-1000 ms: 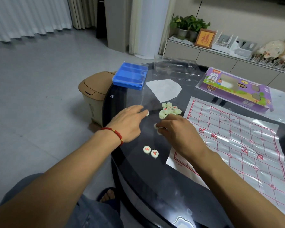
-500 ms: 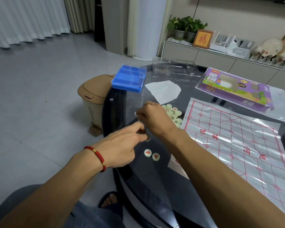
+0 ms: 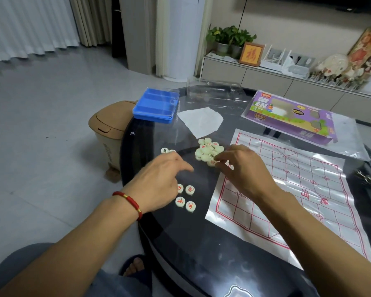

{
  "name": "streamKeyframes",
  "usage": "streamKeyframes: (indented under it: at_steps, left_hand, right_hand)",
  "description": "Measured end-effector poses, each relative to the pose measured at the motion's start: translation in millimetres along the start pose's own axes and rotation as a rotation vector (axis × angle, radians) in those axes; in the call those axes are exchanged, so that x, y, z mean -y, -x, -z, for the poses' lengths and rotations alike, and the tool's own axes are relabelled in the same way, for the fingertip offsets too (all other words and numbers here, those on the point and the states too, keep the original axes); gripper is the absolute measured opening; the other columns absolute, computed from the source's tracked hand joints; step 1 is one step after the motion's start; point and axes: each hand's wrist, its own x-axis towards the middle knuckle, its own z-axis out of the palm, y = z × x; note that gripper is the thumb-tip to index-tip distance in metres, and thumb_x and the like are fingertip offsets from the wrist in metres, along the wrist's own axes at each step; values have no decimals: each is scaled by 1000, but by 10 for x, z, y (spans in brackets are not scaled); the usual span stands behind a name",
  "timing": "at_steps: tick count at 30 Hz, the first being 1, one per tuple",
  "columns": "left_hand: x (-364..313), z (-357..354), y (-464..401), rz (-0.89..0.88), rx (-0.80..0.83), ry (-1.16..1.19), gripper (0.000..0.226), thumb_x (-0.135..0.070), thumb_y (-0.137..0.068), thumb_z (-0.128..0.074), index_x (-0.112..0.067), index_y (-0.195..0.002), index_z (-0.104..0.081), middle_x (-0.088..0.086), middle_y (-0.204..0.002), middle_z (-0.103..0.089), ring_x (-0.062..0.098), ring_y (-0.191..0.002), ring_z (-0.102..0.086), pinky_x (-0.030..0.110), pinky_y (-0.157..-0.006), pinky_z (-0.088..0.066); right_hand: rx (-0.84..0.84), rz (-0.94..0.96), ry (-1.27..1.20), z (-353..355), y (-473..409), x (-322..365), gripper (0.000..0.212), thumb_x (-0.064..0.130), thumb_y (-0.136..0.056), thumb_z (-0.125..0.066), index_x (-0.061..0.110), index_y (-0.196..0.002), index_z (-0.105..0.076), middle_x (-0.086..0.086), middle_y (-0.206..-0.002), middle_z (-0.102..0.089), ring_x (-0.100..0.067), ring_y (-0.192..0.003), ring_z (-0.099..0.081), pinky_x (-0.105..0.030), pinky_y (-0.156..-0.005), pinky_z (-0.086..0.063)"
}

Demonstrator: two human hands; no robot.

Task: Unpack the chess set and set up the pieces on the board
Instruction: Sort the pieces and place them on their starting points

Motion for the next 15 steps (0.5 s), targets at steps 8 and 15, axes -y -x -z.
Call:
streamKeyframes:
  at_steps: [8, 15]
  left_hand:
    - [128, -49, -87, 142, -139, -96, 46, -3, -91, -48, -24, -129, -64, -4, -126, -55, 16, -122, -46, 30, -99, -45]
    - [59, -142, -135, 20, -129, -73, 39, -8, -96, -50, -24, -129, -64, -5, -119, -57, 13, -119, -48, 24, -102, -40]
  right_hand:
    - [-60, 125, 26, -61, 168, 86, 18, 28, -94, -70, 22, -108, -80, -1, -105, -70, -20, -91, -57, -39, -68, -55]
    - [-85, 231, 86, -134, 229, 69, 16, 22, -89, -76, 20, -104, -80, -3, -101, -73, -22, -87, -62, -40, -68, -56]
